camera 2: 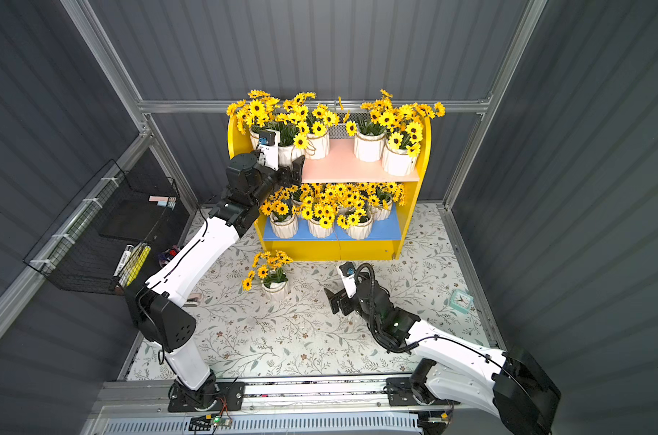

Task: Take the sunflower pots off the shelves
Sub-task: Pick up the sunflower pot from the shelf.

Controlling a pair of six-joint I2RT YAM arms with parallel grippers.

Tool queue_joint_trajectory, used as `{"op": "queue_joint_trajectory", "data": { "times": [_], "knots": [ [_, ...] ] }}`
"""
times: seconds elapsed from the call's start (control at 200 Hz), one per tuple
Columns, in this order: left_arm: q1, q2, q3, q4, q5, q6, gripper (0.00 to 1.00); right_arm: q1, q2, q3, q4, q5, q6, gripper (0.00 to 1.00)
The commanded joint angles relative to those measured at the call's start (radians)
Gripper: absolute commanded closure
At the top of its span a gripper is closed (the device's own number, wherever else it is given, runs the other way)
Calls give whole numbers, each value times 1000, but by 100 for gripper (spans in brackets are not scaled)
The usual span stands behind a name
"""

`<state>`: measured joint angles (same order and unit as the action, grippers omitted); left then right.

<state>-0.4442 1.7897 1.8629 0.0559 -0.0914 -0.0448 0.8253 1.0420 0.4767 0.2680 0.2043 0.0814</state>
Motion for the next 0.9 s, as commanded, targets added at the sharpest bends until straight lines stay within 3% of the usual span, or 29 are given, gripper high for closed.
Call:
{"op": "queue_joint_trajectory", "data": {
  "times": [0.0, 0.45, 0.615, 0.745, 0.82, 0.895],
  "knots": [
    [-2, 20, 43, 25, -6, 18, 1, -6, -5, -16, 8, -12, 11, 1],
    [-3, 27, 31, 36, -16, 44, 4, -9, -2, -22, 7, -29, 9, 1],
    [-2, 10, 11, 30, -4, 64, 19, -9, -3, -22, 7, -34, 12, 1],
    [-2, -1, -12, 38, -6, 70, 40, -9, -11, -24, 8, -34, 12, 1],
    [-2, -12, -28, 44, -7, 69, 41, -9, -17, -28, 7, -35, 13, 1],
    [-2, -25, -42, 42, -4, 69, 49, -9, -18, -29, 8, -34, 14, 1]
  ]
}}
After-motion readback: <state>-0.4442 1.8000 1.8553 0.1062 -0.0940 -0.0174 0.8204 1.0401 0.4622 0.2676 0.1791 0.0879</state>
